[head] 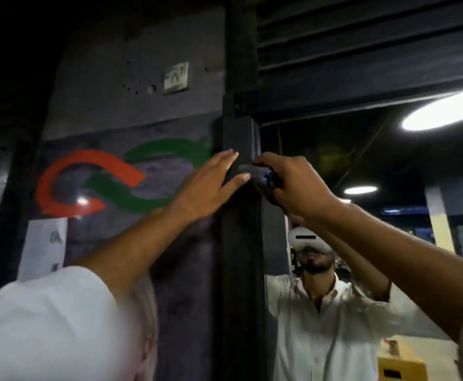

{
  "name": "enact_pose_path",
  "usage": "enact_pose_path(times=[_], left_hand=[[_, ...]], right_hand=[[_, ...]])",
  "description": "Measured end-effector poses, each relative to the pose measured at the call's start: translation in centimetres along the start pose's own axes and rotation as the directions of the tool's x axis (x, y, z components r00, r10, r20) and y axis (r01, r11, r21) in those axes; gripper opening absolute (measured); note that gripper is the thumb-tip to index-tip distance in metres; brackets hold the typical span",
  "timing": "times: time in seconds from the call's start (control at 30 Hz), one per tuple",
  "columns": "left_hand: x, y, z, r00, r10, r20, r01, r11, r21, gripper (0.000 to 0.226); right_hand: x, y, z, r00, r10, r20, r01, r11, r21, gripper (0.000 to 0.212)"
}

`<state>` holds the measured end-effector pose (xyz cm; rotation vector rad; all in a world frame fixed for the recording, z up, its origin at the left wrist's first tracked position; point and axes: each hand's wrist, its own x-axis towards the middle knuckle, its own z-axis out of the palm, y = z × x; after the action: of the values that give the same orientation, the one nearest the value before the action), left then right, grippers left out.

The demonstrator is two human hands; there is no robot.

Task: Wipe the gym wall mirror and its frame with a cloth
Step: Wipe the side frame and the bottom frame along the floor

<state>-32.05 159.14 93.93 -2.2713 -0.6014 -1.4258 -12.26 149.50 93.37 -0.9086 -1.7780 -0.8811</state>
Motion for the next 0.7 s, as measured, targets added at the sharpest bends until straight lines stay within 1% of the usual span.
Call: enact_pose_path(times=[0.03,0.07,0.13,0.2,0.23,0.27,0.3,0.37,0.43,0.53,0.63,0.7], left_hand=[[0.9,0.0,0.1,1.000,0.023,0.010,-0.024,0.999,0.048,0.106],[1.7,-0.2,0.3,0.998,0.051,0.035,-0.055,0.993,0.107,0.107],[3.0,-0.6,0.4,0.987,0.100,0.128,-0.130,0.958,0.257,0.112],[3.4,-1.1,0.5,0.970,0.127,0.206,-0.199,0.904,0.379,0.127],[3.5,-1.4,0.6,0.966,0.139,0.218,-0.219,0.886,0.408,0.133],[3.5,-1.8,0.6,0.964,0.148,0.219,-0.229,0.880,0.416,0.138],[3.6,-2.3,0.7,0.965,0.154,0.213,-0.231,0.882,0.410,0.141],[3.8,-3.3,0.6,0.970,0.153,0.191,-0.220,0.887,0.405,0.146],[4.2,-4.1,0.4,0.972,0.155,0.177,-0.217,0.881,0.420,0.150],[4.8,-4.9,0.0,0.969,0.178,0.169,-0.232,0.889,0.394,0.152],[4.9,-5.4,0.7,0.969,0.198,0.144,-0.239,0.896,0.374,0.152],[4.9,-5.9,1.1,0.969,0.207,0.133,-0.242,0.904,0.352,0.152]], right_hand=[[0.7,0.5,-0.3,1.000,-0.014,-0.004,0.014,0.998,-0.061,0.032],[1.2,0.8,-0.5,0.999,-0.033,-0.013,0.031,0.990,-0.137,0.030],[2.3,1.2,-0.8,0.997,-0.072,-0.041,0.060,0.967,-0.247,0.029],[3.2,1.0,-0.8,0.994,-0.093,-0.056,0.072,0.949,-0.306,0.035],[3.7,1.1,-0.6,0.993,-0.103,-0.052,0.078,0.931,-0.356,0.032],[4.4,1.1,-0.6,0.993,-0.111,-0.045,0.082,0.905,-0.418,0.027],[5.1,1.2,-0.6,0.991,-0.125,-0.046,0.088,0.875,-0.476,0.029],[6.7,1.1,-0.9,0.989,-0.136,-0.055,0.084,0.829,-0.554,0.044],[8.6,0.4,-0.9,0.986,-0.154,-0.064,0.080,0.775,-0.627,0.053],[11.8,-0.5,-0.4,0.978,-0.203,-0.043,0.101,0.646,-0.756,0.050],[14.7,-0.8,0.3,0.977,-0.209,0.030,0.137,0.517,-0.845,0.047],[16.2,-0.9,0.8,0.978,-0.200,0.051,0.142,0.473,-0.870,0.044]])
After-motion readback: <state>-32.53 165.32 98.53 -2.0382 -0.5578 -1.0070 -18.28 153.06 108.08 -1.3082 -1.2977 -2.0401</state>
